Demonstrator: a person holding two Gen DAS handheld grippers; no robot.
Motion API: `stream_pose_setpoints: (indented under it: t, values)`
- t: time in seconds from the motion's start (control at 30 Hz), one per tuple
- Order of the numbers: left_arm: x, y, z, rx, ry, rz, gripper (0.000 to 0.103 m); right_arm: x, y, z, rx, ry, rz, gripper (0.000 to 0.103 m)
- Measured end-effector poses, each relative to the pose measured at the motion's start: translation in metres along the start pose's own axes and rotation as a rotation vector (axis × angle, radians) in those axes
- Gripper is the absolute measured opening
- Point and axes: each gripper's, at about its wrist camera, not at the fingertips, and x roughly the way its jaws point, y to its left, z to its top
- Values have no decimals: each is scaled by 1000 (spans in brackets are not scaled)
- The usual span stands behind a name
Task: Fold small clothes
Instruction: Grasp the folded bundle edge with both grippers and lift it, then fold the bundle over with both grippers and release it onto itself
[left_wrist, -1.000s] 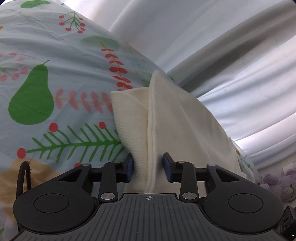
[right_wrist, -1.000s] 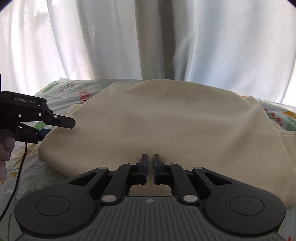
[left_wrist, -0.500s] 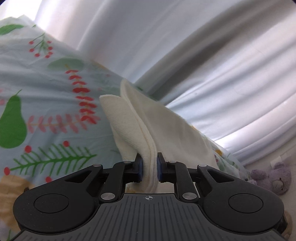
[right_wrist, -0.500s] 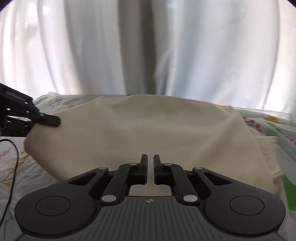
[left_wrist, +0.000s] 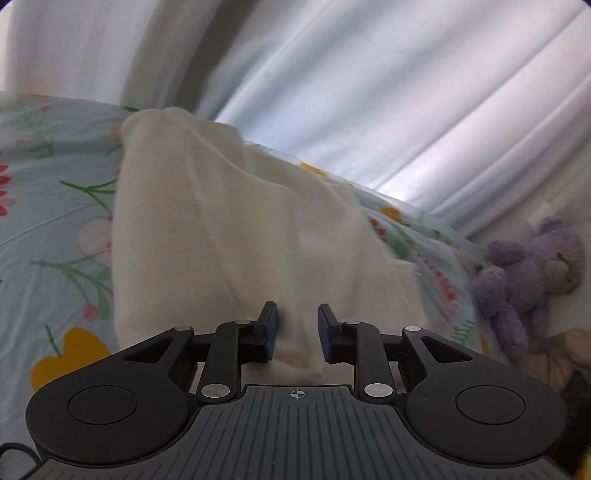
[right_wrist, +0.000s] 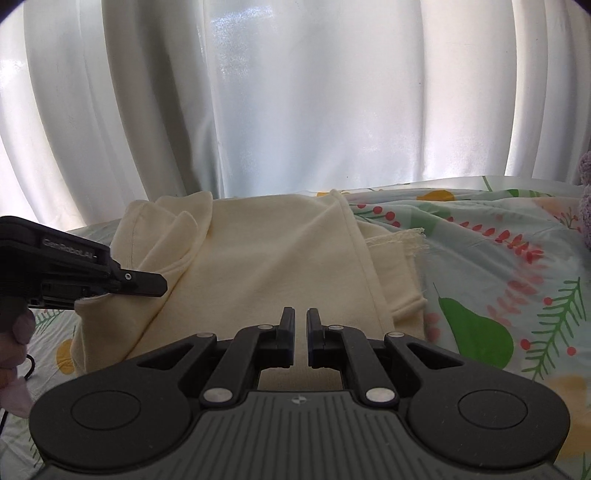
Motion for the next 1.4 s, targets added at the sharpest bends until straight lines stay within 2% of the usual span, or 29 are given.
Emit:
stream_pose_setpoints:
  t: [0.03, 0.1, 0.2, 0.27, 0.3, 0.33, 0.43, 0.47, 0.53, 0.63, 0.8, 0.87, 0.93, 1.03, 1.17, 1.27, 1.37, 1.4]
  values:
    - [-12, -3, -2, 11, -11, -29, 40, 2, -2, 0, 0, 8, 10, 6]
    - [-34, -8, -4, 45, -68, 8, 48, 6, -3, 1, 0, 18, 24, 6]
    - [-54, 0, -5, 42, -143, 163, 48, 10, -2, 3, 6, 21, 41, 6]
    - [-50, 14, -4, 8, -147, 266, 48, 13, -1, 5, 16, 20, 62, 6]
    - [-46, 21, -4, -9, -133, 291, 48, 16, 0, 6, 19, 24, 73, 6]
    - [-41, 27, -5, -28, -114, 299, 48, 18, 1, 7, 19, 27, 78, 6]
    - [-22, 39, -9, -58, -30, 256, 48, 22, 8, 7, 0, 40, 88, 6]
    - [-13, 42, -13, -76, -1, 275, 48, 24, 10, 7, -5, 45, 93, 6]
    - [-7, 45, -16, -91, -2, 278, 55, 26, 13, 7, -16, 56, 101, 6]
    - [-8, 47, -14, -111, 11, 280, 55, 29, 15, 9, -21, 69, 124, 6]
    - [-7, 40, -16, -75, 37, 305, 55, 37, 18, 21, 31, 100, 200, 7]
    - [-6, 39, -16, -75, 38, 310, 56, 41, 22, 27, 46, 113, 228, 11]
    - [-5, 38, -16, -69, 37, 315, 58, 45, 25, 33, 62, 126, 266, 22]
    - [-5, 37, -16, -58, 40, 322, 61, 54, 29, 41, 88, 144, 324, 28]
    - [-16, 38, -17, -64, 51, 318, 61, 67, 34, 48, 101, 171, 351, 28]
    - [-40, 36, -22, -54, 6, 326, 61, 73, 34, 51, 113, 191, 367, 28]
    - [-56, 41, -24, -54, -38, 397, 62, 79, 29, 56, 154, 209, 420, 35]
    - [-59, 46, -24, -64, -51, 432, 62, 84, 27, 58, 187, 229, 451, 42]
